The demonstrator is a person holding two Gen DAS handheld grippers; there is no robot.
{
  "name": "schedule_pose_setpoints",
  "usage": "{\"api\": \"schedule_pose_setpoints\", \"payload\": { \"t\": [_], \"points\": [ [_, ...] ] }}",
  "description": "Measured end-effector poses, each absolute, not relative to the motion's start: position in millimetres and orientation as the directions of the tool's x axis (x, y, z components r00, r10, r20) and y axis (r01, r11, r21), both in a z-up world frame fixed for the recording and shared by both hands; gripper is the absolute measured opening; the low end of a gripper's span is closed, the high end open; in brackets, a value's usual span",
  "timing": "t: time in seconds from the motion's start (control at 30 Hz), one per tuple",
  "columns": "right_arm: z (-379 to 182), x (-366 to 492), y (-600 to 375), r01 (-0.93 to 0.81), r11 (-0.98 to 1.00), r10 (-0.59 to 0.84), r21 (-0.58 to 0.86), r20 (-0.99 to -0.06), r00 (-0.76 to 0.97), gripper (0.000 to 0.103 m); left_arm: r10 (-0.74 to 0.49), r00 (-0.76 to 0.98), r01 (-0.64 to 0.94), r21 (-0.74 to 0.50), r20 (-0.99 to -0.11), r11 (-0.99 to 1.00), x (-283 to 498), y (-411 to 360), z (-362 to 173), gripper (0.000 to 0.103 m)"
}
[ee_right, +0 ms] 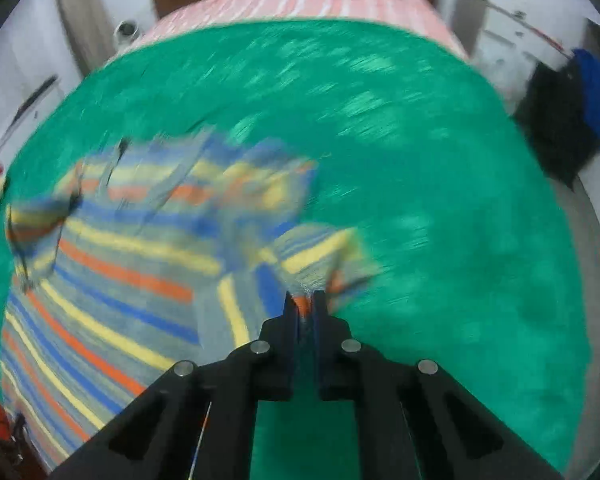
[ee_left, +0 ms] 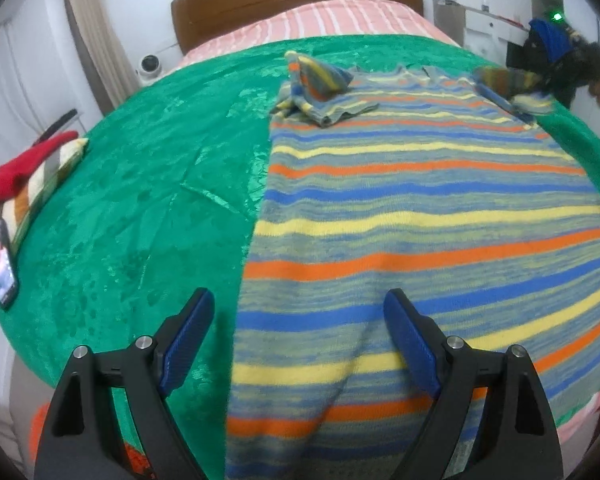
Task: Fold small clothes
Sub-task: 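Grasp a sleeve cuff with the right gripper and lift it, then lay the sleeve across the sweater body and open the right gripper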
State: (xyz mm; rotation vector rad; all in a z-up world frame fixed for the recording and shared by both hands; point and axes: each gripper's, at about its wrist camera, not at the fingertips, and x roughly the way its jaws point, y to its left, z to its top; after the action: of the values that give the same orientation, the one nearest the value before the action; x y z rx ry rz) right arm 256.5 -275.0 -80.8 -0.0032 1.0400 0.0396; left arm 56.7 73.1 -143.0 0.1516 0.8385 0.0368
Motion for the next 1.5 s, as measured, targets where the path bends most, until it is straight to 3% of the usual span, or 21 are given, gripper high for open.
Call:
{"api": "schedule_pose_setpoints", "payload": {
  "t": [0.1, 0.17, 0.2, 0.23, 0.27, 0.37, 0.53, 0.6, 0.73, 0.8, 0.83, 0.9, 1.1, 1.33, 1.43, 1.5],
  "points": [
    [-46, 261, -337, 0.097, 0.994, -0.093, -0.047, -0.828, 0.553, 0.006, 0.089, 0.664, 0.027, 0.142, -0.742, 0.989, 57, 72, -144, 0.088],
    [-37, 269, -376, 0.201, 0.974, -0.201, -0.105, -0.811, 0.549, 0.021, 0.087, 0.663, 0.025, 0.138, -0.743, 0.990, 57, 71, -144, 0.088],
    [-35, 271, -399, 0.253, 0.957, -0.262, -0.142, -0.798, 0.543, 0.038, 0.087, 0.663, 0.023, 0.137, -0.744, 0.990, 57, 71, -144, 0.088],
    [-34, 269, -414, 0.294, 0.942, -0.305, -0.163, -0.783, 0.543, 0.048, 0.088, 0.663, 0.022, 0.137, -0.743, 0.990, 57, 71, -144, 0.088],
    [-35, 264, -426, 0.327, 0.930, -0.331, -0.169, -0.774, 0.540, 0.048, 0.089, 0.663, 0.021, 0.137, -0.743, 0.990, 56, 71, -144, 0.088],
    [-44, 238, -454, 0.371, 0.927, -0.256, -0.046, -0.801, 0.542, 0.048, 0.091, 0.666, 0.021, 0.140, -0.740, 0.990, 54, 71, -144, 0.088],
    [-88, 174, -462, 0.382, 0.871, 0.046, 0.310, -0.824, 0.565, 0.048, 0.090, 0.667, 0.026, 0.144, -0.740, 0.989, 55, 68, -146, 0.088],
    [-121, 162, -459, 0.385, 0.819, 0.157, 0.425, -0.811, 0.563, 0.047, 0.088, 0.665, 0.028, 0.142, -0.742, 0.989, 56, 67, -147, 0.088],
    [-151, 169, -468, 0.414, 0.713, 0.168, 0.566, -0.712, 0.682, 0.044, 0.100, 0.666, 0.023, 0.155, -0.740, 0.988, 56, 65, -150, 0.090],
    [-159, 182, -464, 0.381, 0.687, 0.216, 0.619, -0.674, 0.707, 0.015, 0.107, 0.666, 0.019, 0.161, -0.738, 0.987, 56, 65, -150, 0.091],
    [-162, 189, -459, 0.365, 0.708, 0.244, 0.604, -0.695, 0.676, 0.003, 0.108, 0.666, 0.020, 0.162, -0.738, 0.987, 56, 65, -150, 0.091],
    [-153, 201, -450, 0.348, 0.790, 0.212, 0.505, -0.758, 0.617, 0.002, 0.110, 0.666, 0.020, 0.165, -0.738, 0.986, 55, 66, -150, 0.091],
    [-89, 173, -501, 0.453, 0.828, 0.013, 0.332, -0.817, 0.576, 0.002, 0.101, 0.668, 0.032, 0.164, -0.738, 0.986, 54, 64, -150, 0.091],
    [-129, 175, -492, 0.465, 0.874, -0.047, 0.143, -0.927, 0.373, 0.002, 0.105, 0.663, 0.029, 0.166, -0.741, 0.986, 53, 66, -150, 0.092],
    [-133, 165, -495, 0.467, 0.875, -0.062, 0.131, -0.925, 0.376, 0.003, 0.108, 0.664, 0.035, 0.175, -0.740, 0.984, 50, 66, -150, 0.092],
    [-126, 157, -499, 0.449, 0.871, -0.008, 0.198, -0.909, 0.417, 0.007, 0.105, 0.664, 0.037, 0.173, -0.740, 0.984, 49, 67, -150, 0.092]
  ]
}}
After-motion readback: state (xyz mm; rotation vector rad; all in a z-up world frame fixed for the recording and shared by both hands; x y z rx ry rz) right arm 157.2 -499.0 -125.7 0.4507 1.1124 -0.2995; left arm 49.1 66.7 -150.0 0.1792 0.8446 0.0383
